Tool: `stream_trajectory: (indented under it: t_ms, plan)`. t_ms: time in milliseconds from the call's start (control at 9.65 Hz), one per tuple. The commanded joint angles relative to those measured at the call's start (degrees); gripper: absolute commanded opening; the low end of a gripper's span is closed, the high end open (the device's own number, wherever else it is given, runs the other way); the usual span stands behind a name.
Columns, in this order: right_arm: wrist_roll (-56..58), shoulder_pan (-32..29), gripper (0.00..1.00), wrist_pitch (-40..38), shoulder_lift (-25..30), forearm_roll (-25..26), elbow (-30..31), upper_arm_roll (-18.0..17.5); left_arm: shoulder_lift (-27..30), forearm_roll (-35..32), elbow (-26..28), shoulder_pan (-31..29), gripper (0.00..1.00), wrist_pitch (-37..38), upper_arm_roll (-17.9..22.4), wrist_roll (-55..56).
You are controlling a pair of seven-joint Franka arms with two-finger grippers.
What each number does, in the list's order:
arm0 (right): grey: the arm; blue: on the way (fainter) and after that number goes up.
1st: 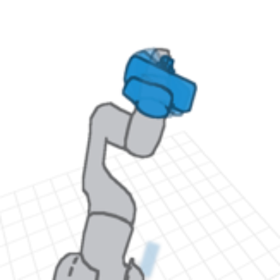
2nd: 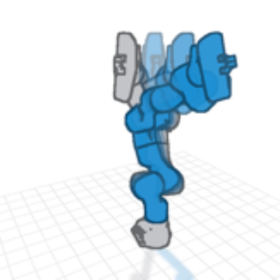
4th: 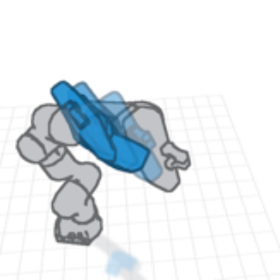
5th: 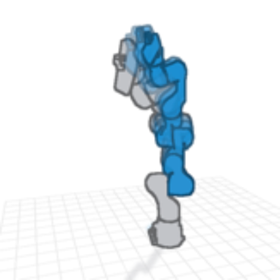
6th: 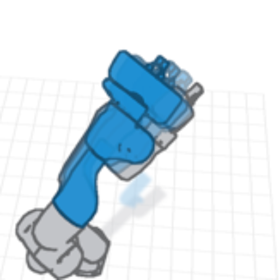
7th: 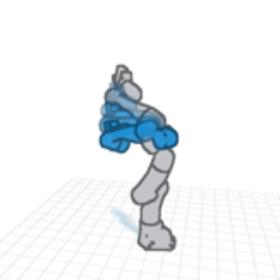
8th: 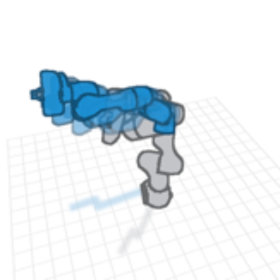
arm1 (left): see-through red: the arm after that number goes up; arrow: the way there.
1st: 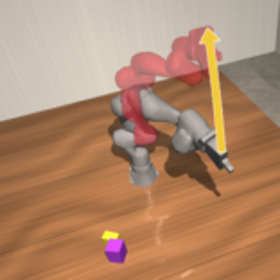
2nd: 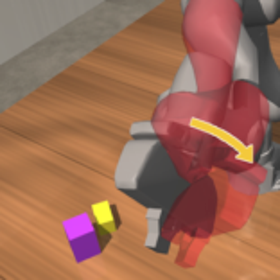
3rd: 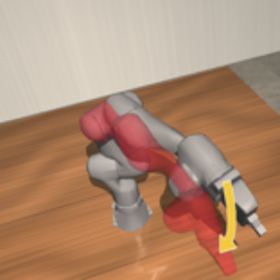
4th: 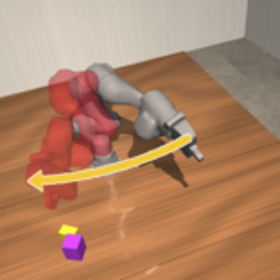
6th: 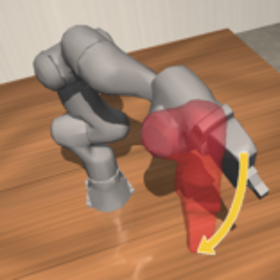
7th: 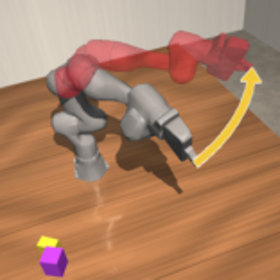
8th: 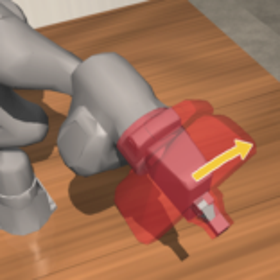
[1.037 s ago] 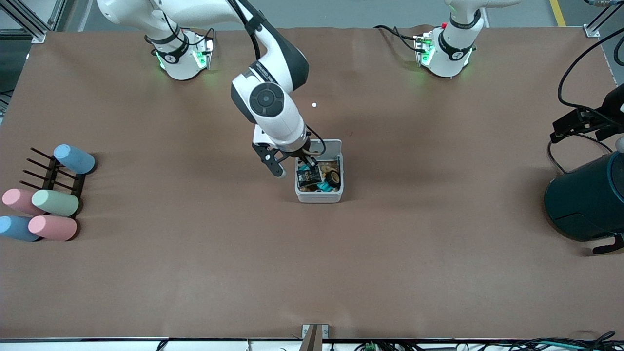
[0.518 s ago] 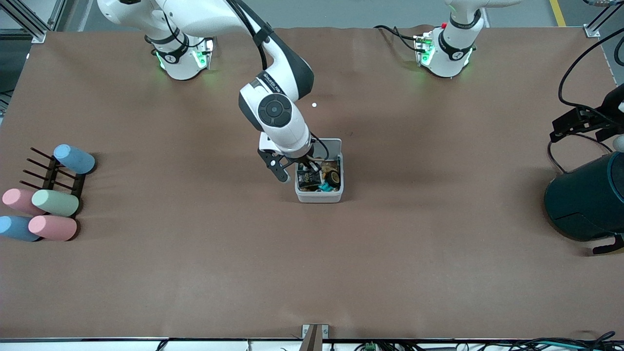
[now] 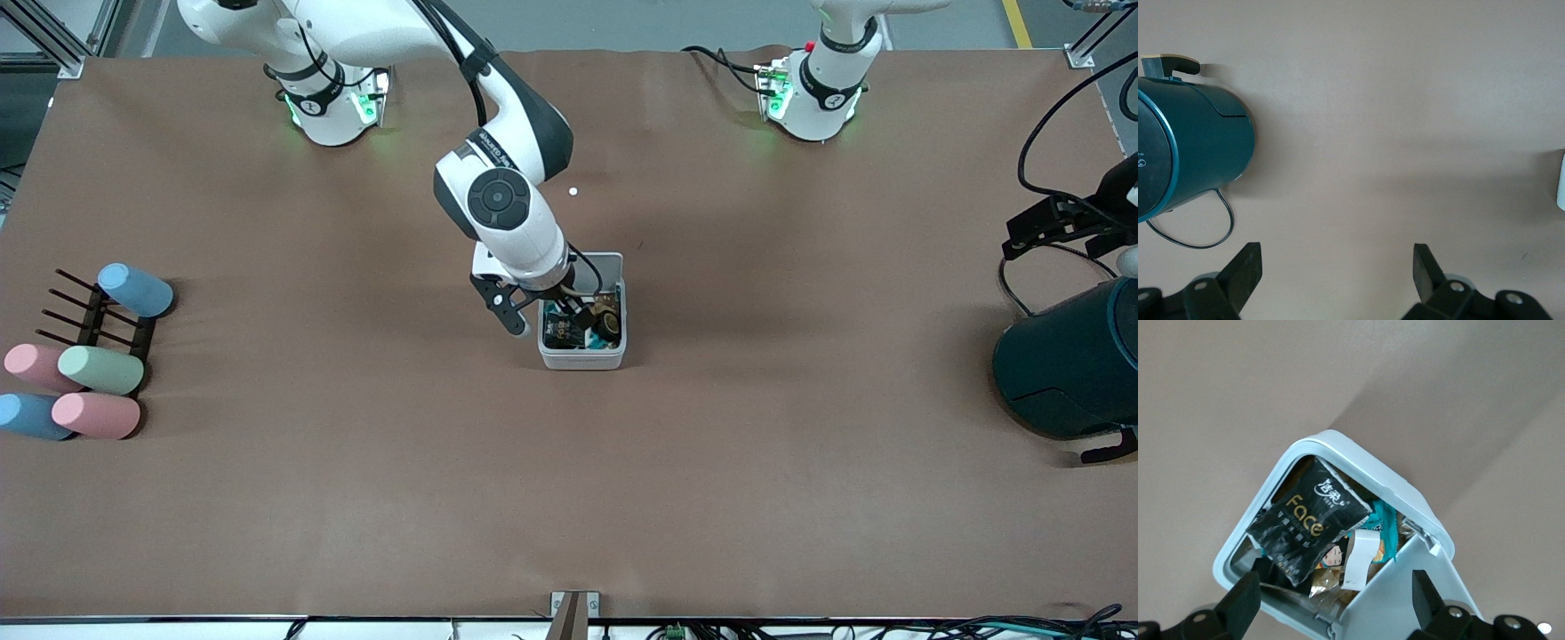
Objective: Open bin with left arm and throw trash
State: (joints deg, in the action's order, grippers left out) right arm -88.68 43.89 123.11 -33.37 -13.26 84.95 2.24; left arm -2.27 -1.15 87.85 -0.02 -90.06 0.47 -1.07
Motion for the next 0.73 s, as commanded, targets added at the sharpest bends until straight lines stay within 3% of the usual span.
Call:
stream_trajectory:
  t_ms: [0,104,311,622]
  plan:
    - [-0.5,-0.8,1.0,-4.3,2.3,-0.7,-0.8,0.0,-0.5,0.5,-1.6,0.1,1.0,1.2,0.1,0.0]
    - [-0.5,-2.3,1.0,-6.5,3.4,-0.6,-1.8,0.0,-0.5,0.5,-1.6,0.0,1.0,1.2,0.1,0.0]
    - [2.5,-9.3,1.0,-20.8,6.6,-0.3,-5.9,0.0,-0.5,0.5,-1.6,0.0,1.0,1.2,0.1,0.0]
    - [22.1,-22.1,1.0,-36.8,15.7,-0.5,-7.2,0.1,-0.5,0.6,-1.6,0.0,1.0,1.2,0.1,-0.1]
